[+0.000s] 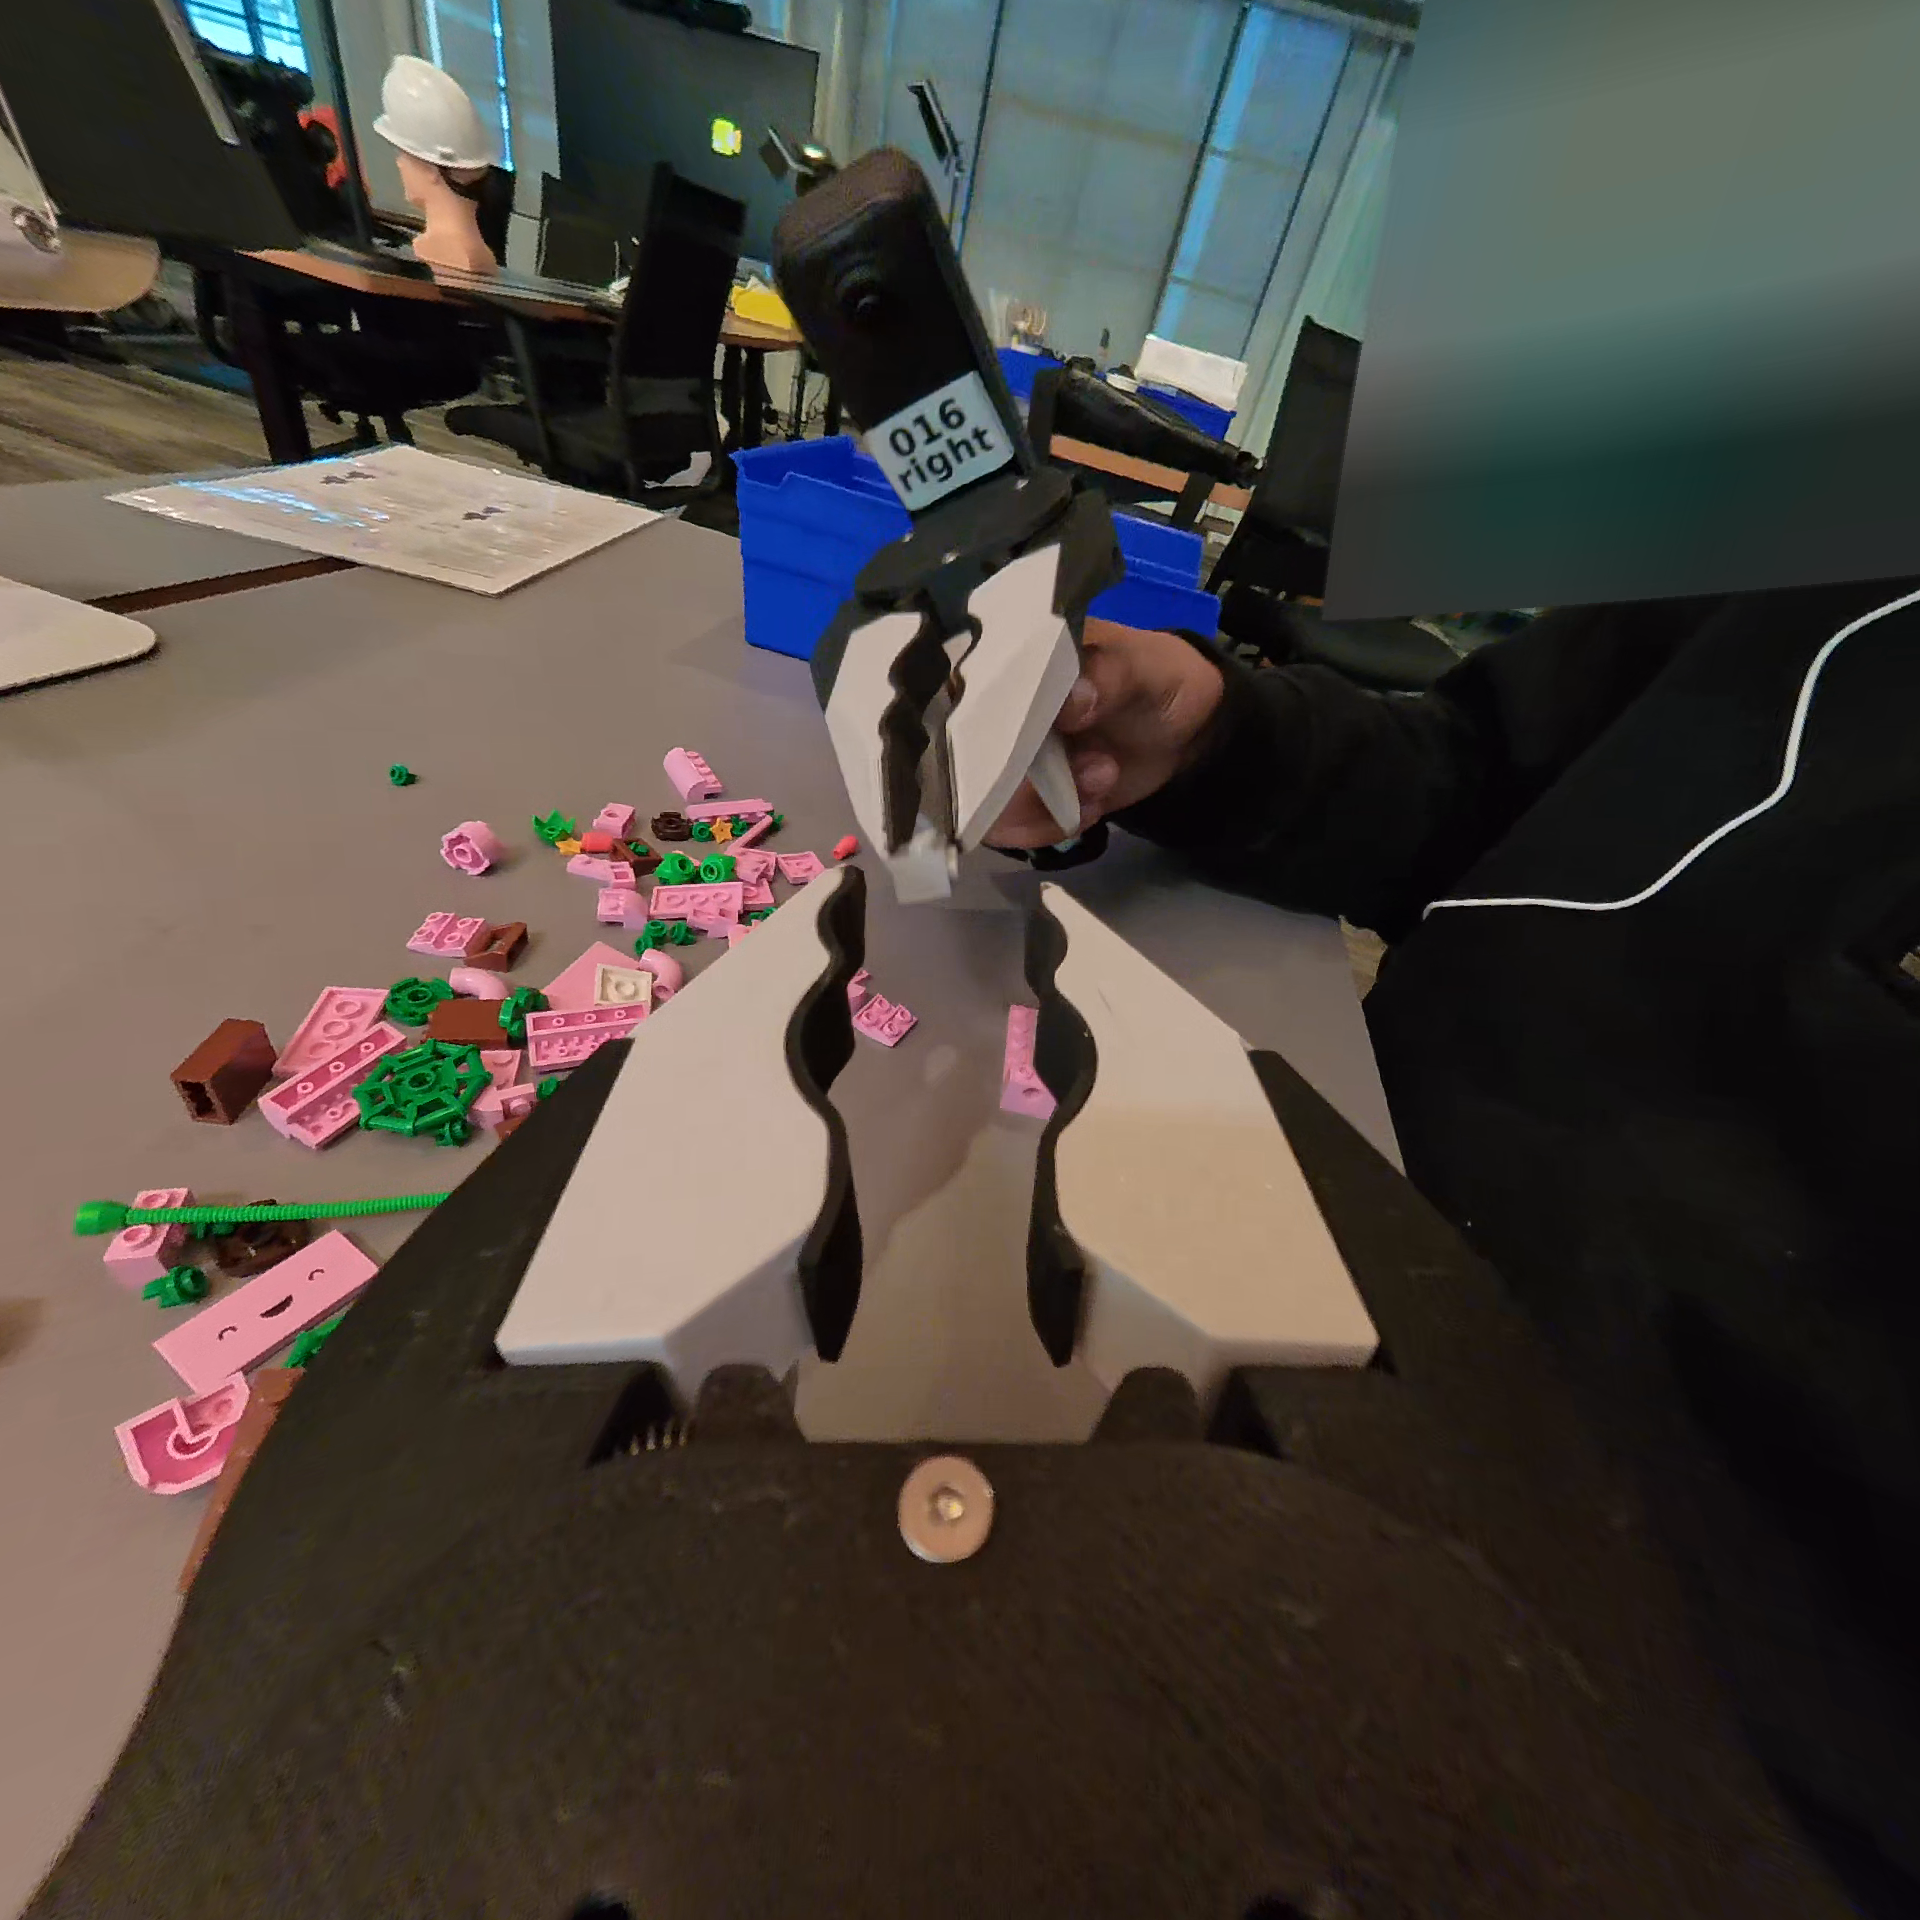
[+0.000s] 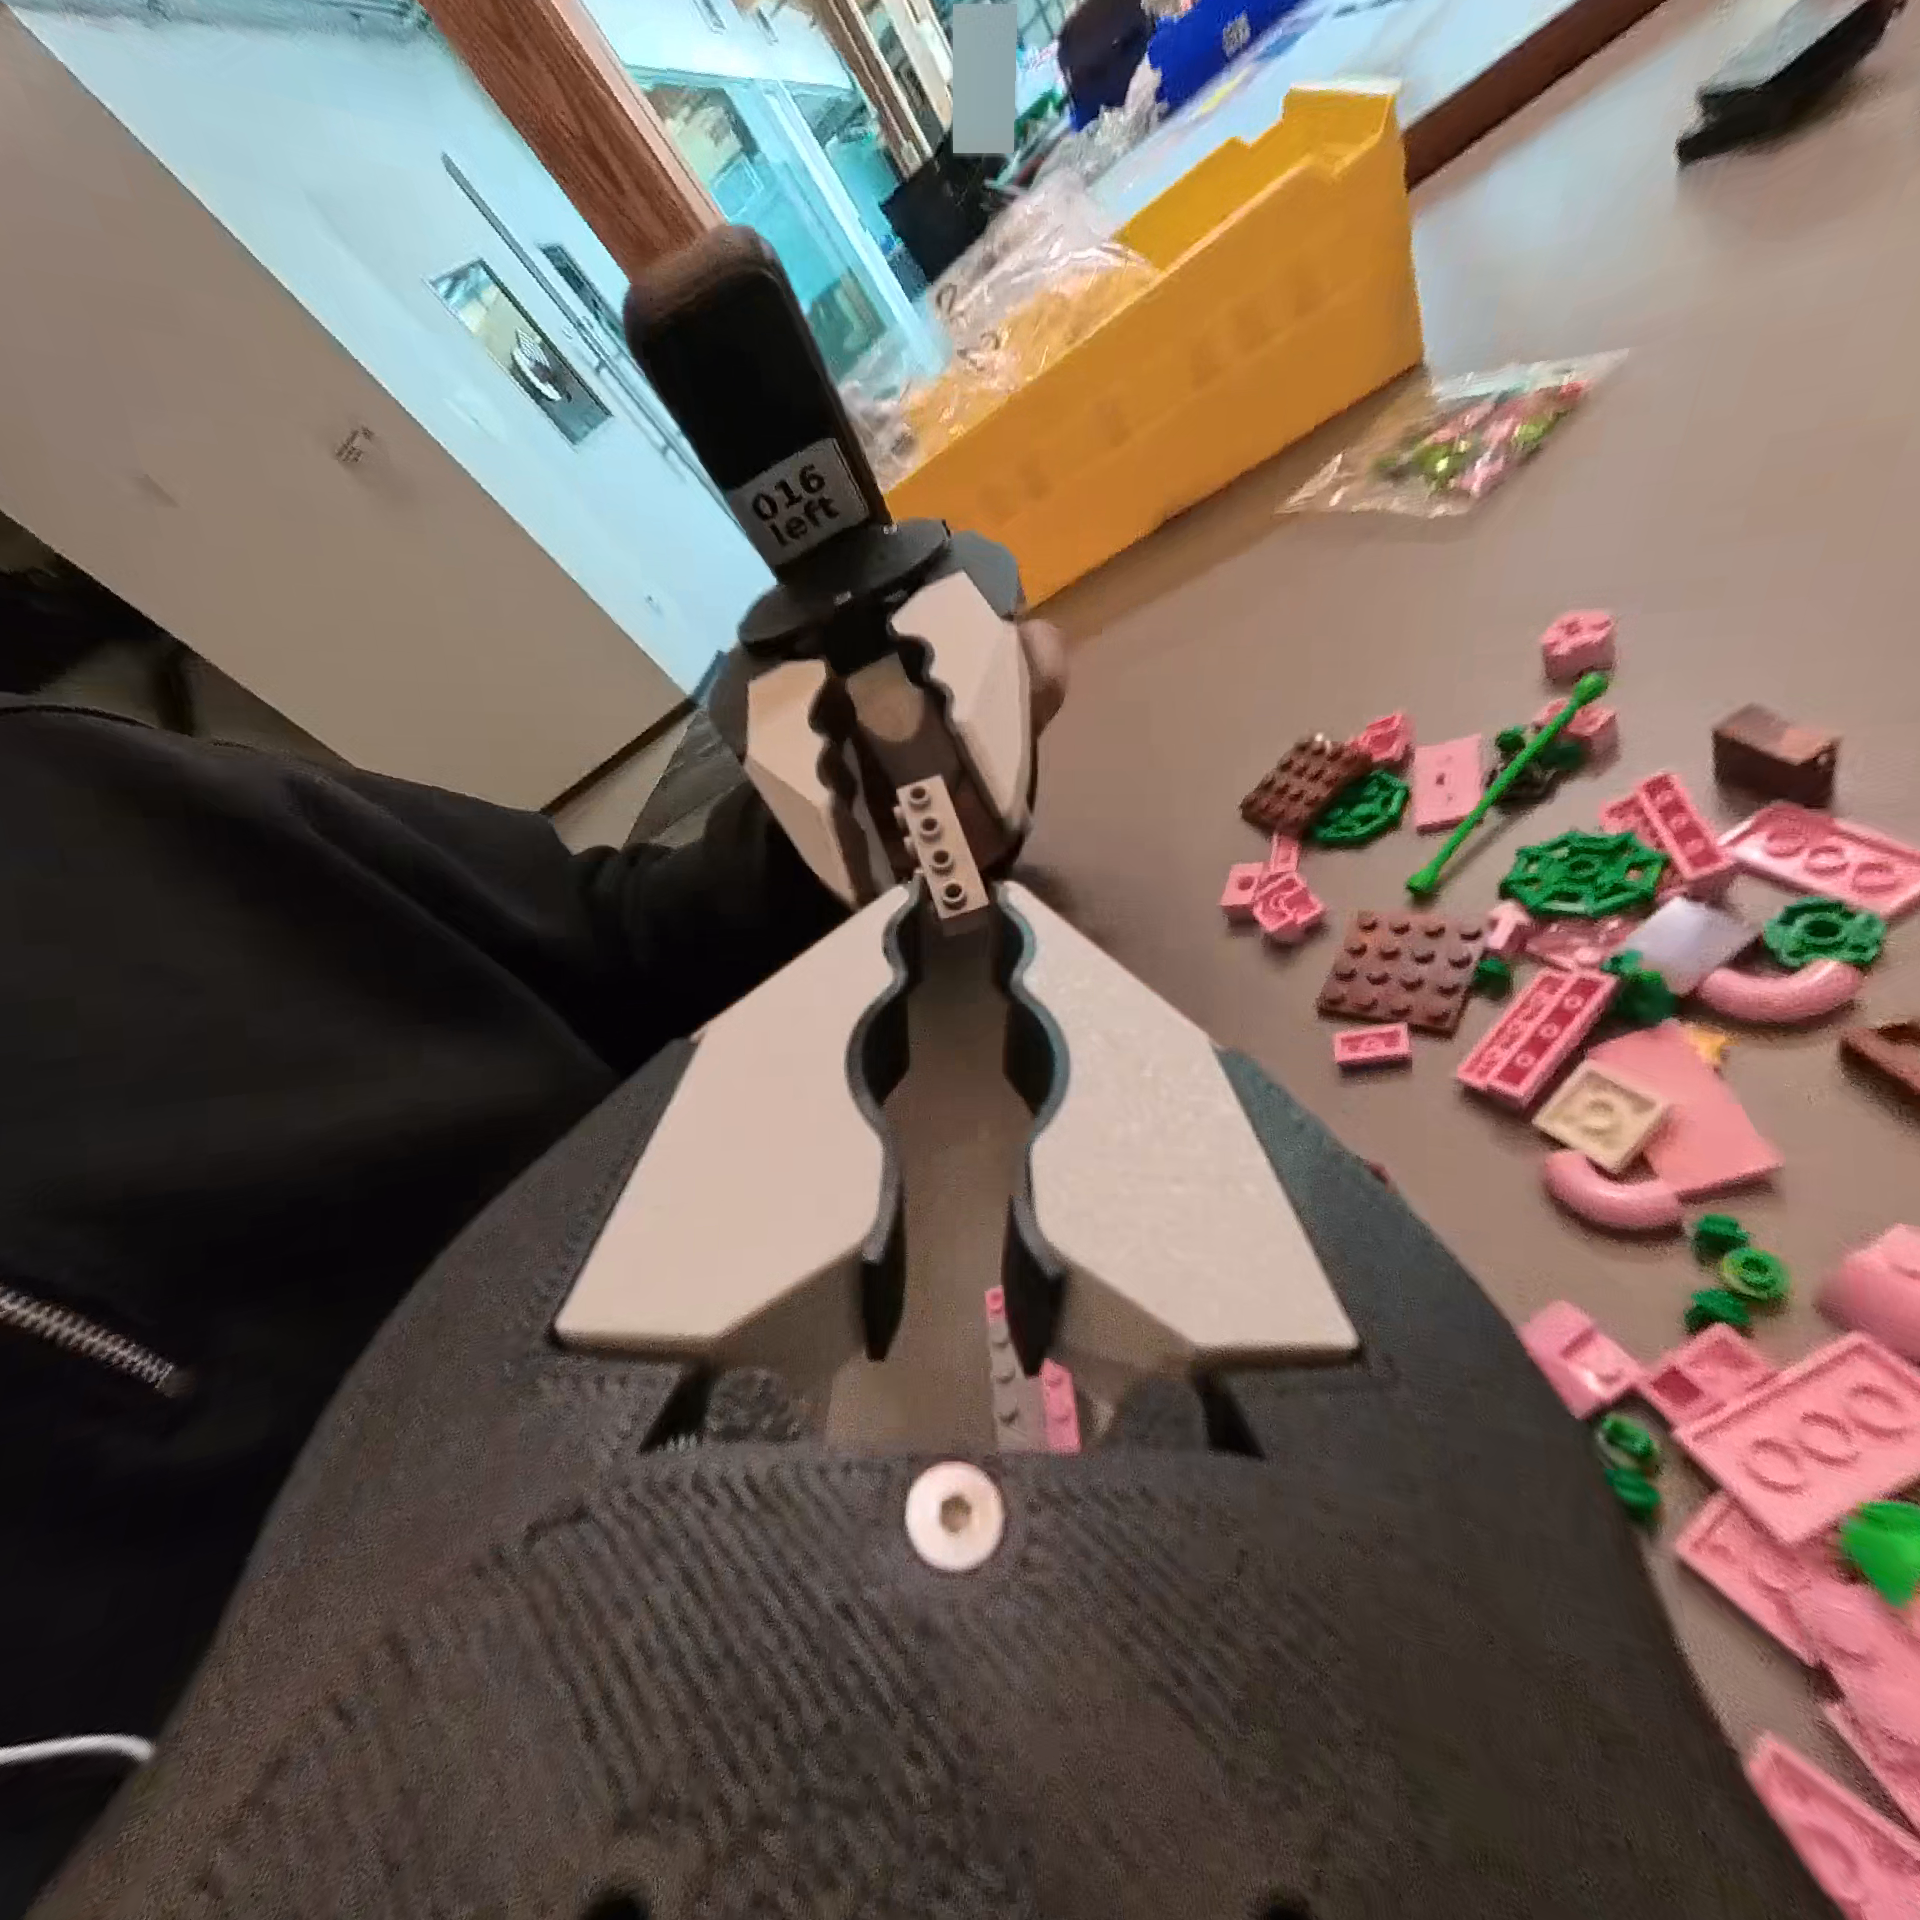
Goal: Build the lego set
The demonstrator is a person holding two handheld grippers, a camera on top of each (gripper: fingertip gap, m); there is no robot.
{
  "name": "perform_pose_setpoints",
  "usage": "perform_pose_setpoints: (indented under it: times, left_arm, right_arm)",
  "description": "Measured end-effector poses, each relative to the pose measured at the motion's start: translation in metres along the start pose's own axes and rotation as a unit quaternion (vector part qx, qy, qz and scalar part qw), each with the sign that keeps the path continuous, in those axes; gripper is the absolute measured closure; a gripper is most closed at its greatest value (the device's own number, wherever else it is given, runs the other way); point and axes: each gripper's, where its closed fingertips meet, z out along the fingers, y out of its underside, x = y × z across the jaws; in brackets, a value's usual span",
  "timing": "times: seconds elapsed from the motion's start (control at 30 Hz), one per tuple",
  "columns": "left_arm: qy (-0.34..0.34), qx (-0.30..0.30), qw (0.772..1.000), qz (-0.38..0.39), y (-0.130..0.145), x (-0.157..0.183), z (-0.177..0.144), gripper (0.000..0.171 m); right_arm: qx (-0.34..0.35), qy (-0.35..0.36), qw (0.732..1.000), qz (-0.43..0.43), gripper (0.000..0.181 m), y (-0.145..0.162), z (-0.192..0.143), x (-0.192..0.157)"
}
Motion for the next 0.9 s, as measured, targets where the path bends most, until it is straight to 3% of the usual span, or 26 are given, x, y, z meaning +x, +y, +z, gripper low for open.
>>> perform_pose_setpoints:
  times: [0.27, 0.37, 0.43, 0.5, 0.57, 0.63, 0.7, 0.77, 0.9]
  left_arm:
    - [0.01, -0.005, 1.0, 0.0, 0.001, 0.003, 0.0, 0.162]
    - [0.0, -0.001, 1.0, -0.017, 0.001, -0.003, -0.002, 0.162]
    - [0.002, 0.009, 0.999, -0.046, -0.002, -0.007, -0.004, 0.162]
    - [0.012, 0.019, 0.996, -0.087, -0.003, -0.011, -0.006, 0.162]
    - [0.029, 0.017, 0.989, -0.144, 0.002, -0.016, -0.006, 0.162]
    - [0.063, 0.016, 0.979, -0.195, 0.004, -0.014, -0.006, 0.162]
    - [0.078, 0.034, 0.975, -0.207, -0.001, -0.012, -0.009, 0.162]
    - [0.082, 0.03, 0.975, -0.204, 0.0, -0.011, -0.009, 0.162]
    - [0.1, 0.009, 0.976, -0.192, 0.005, -0.002, -0.005, 0.162]
  right_arm:
    - [-0.004, -0.033, 0.999, 0.025, 0.171, 0.007, 0.008, -0.005]
    - [0.012, -0.008, 1.0, -0.024, 0.159, 0.001, 0.007, -0.003]
    - [0.024, 0.041, 0.992, -0.114, 0.149, -0.006, 0.004, 0.0]
    - [0.006, 0.108, 0.963, -0.248, 0.149, -0.007, 0.001, 0.003]
    - [-0.03, 0.175, 0.908, -0.379, 0.15, -0.002, 0.004, 0.006]
    - [-0.053, 0.218, 0.854, -0.469, 0.155, 0.003, 0.011, 0.004]
    - [-0.062, 0.244, 0.818, -0.518, 0.16, 0.006, 0.018, 0.002]
    - [-0.065, 0.261, 0.802, -0.533, 0.164, 0.005, 0.02, 0.002]
    - [-0.052, 0.245, 0.818, -0.518, 0.173, 0.003, 0.017, -0.003]
